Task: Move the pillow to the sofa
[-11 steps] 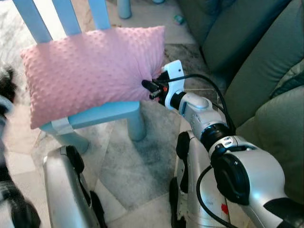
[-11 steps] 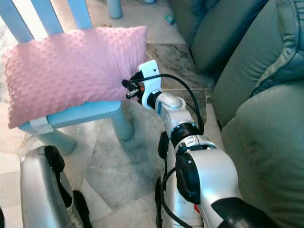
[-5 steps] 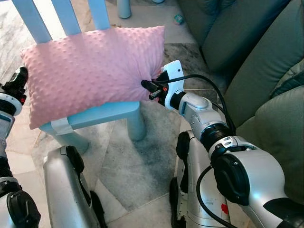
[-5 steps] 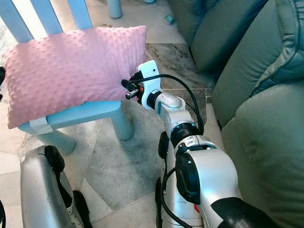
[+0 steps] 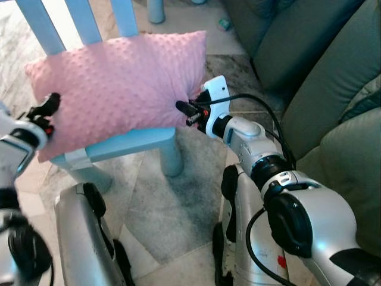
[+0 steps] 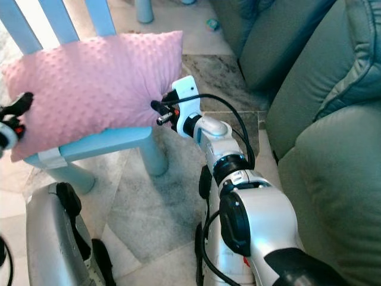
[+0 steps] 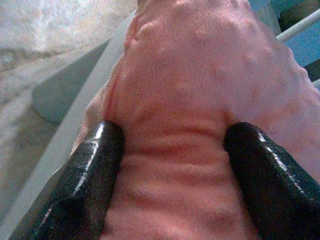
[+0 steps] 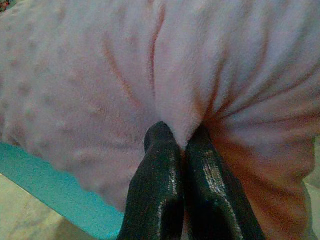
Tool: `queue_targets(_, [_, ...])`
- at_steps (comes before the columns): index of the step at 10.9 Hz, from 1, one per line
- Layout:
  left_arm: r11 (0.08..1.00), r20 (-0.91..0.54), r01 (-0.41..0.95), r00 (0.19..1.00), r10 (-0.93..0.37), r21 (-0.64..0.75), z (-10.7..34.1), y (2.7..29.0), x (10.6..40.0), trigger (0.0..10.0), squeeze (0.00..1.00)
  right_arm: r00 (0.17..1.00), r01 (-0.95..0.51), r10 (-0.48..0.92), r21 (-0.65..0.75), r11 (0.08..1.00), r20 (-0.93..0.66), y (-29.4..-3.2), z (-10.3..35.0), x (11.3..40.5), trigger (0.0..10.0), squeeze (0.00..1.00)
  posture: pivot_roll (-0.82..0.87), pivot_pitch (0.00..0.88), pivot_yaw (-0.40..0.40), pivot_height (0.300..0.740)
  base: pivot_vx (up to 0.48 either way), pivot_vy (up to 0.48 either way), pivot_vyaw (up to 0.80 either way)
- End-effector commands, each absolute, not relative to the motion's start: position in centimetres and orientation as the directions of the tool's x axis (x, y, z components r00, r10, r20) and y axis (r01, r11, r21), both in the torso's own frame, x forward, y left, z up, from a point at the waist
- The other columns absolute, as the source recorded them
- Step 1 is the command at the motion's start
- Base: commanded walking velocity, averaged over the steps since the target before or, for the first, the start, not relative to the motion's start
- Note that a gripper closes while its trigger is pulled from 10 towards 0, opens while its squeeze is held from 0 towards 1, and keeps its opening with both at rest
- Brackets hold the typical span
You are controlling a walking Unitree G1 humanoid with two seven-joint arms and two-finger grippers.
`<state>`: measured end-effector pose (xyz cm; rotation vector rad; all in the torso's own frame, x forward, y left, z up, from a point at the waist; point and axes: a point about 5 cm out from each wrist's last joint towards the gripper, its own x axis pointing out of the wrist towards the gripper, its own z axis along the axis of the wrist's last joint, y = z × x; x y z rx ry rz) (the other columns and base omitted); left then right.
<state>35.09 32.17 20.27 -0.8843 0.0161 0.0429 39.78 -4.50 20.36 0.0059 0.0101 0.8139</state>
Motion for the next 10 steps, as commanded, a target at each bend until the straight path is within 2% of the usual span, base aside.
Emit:
queue_targets(1, [0.627,-0.122,-0.096,0.992,0.002,-0.773,18.1,31.8,35.0,10.0,0.0,0.654,-0.756,0.756,0.013,0.655,-0.03,-3.7,19.5,39.3,0.0,0.0,-0.05,0.39,-0.057,0.36,0.0,0.0,0.0])
queue_targets(2, [0.632,-0.167,-0.136,0.986,0.01,-0.763,17.0,31.6,35.2,10.0,0.0,0.651,-0.758,0.758,0.012,0.652,-0.031,-3.7,19.5,39.3,0.0,0.0,-0.05,0.39,-0.057,0.36,0.0,0.0,0.0])
queue_targets(3, [0.615,-0.171,-0.133,0.985,-0.004,-0.778,16.6,31.3,35.3,3.5,0.0,0.65,-0.76,0.76,0.012,0.65,-0.031,-3.7,19.5,39.3,0.0,0.0,-0.06,0.39,-0.056,0.36,0.0,0.0,0.0])
queue_targets(4, [0.627,-0.182,-0.085,0.979,-0.093,-0.775,16.3,30.1,35.5,0.0,0.0,0.646,-0.763,0.763,0.012,0.647,-0.029,-3.7,19.5,39.2,0.0,0.0,-0.06,0.393,-0.053,0.36,0.0,0.0,0.0])
queue_targets(6, [0.661,-0.208,-0.084,0.972,-0.111,-0.746,15.9,30.0,35.5,0.0,0.0,0.643,-0.766,0.766,0.014,0.643,-0.03,-3.7,19.4,39.2,0.0,0.0,-0.05,0.393,-0.046,0.36,0.0,0.0,0.0])
queue_targets(10, [0.659,-0.204,-0.12,0.978,-0.052,-0.742,14.9,31.7,34.5,0.0,0.0,0.64,-0.768,0.768,0.022,0.64,-0.029,-3.5,19.2,39.1,0.0,0.0,-0.05,0.397,-0.044,0.36,0.0,0.0,0.0])
